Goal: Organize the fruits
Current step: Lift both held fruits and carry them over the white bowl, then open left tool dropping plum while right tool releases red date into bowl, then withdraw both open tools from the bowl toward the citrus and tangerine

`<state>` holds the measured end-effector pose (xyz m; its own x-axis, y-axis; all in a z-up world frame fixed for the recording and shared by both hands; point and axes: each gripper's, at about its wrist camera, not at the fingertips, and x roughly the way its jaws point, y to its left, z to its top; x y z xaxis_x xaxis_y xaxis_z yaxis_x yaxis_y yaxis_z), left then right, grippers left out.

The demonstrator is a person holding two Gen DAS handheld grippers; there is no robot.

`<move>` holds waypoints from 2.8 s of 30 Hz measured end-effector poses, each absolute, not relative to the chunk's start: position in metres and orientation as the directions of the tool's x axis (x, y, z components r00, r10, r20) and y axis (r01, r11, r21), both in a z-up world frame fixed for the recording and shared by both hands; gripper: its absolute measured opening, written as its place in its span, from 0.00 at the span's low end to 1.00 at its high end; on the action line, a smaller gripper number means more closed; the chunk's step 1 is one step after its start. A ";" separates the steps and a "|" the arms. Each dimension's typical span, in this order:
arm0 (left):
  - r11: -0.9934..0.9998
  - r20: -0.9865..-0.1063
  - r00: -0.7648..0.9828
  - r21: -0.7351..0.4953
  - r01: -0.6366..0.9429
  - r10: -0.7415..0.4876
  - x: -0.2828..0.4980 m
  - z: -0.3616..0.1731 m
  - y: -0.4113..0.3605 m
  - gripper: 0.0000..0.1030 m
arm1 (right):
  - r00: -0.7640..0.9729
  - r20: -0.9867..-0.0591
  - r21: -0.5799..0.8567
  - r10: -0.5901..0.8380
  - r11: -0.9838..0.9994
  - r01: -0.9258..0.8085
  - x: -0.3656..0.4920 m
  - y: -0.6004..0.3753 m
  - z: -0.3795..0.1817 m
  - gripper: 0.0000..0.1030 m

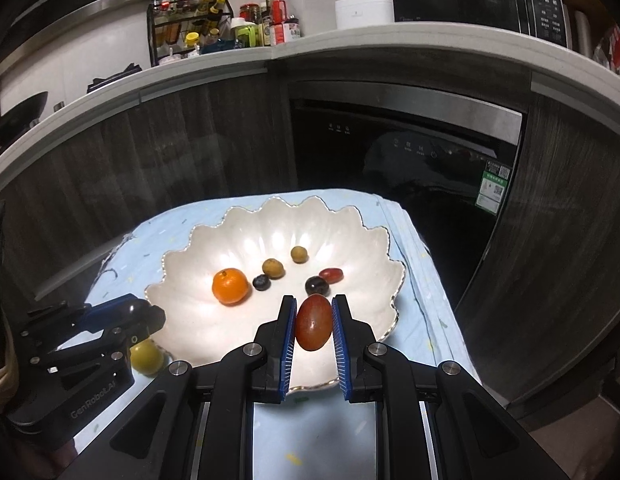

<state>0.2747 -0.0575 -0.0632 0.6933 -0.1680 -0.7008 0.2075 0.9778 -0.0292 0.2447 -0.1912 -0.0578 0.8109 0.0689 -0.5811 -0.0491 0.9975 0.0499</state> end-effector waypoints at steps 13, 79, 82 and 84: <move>0.976 -0.749 0.641 -0.034 0.216 -0.168 0.303 -0.090 -0.060 0.28 | 0.769 -0.634 0.064 0.083 0.996 -0.055 0.274 -0.192 -0.086 0.19; 0.966 -0.691 0.708 0.058 0.254 -0.145 0.250 -0.046 0.013 0.80 | 0.816 -0.578 0.043 -0.003 0.998 0.035 0.219 -0.136 -0.053 0.64; 0.960 -0.695 0.701 0.057 0.275 -0.159 0.250 -0.048 0.021 0.80 | 0.810 -0.586 0.041 -0.015 0.998 0.049 0.213 -0.127 -0.056 0.64; 0.955 -0.708 0.684 0.043 0.293 -0.177 0.251 -0.052 0.027 0.80 | 0.806 -0.592 0.035 -0.023 0.998 0.054 0.210 -0.120 -0.059 0.64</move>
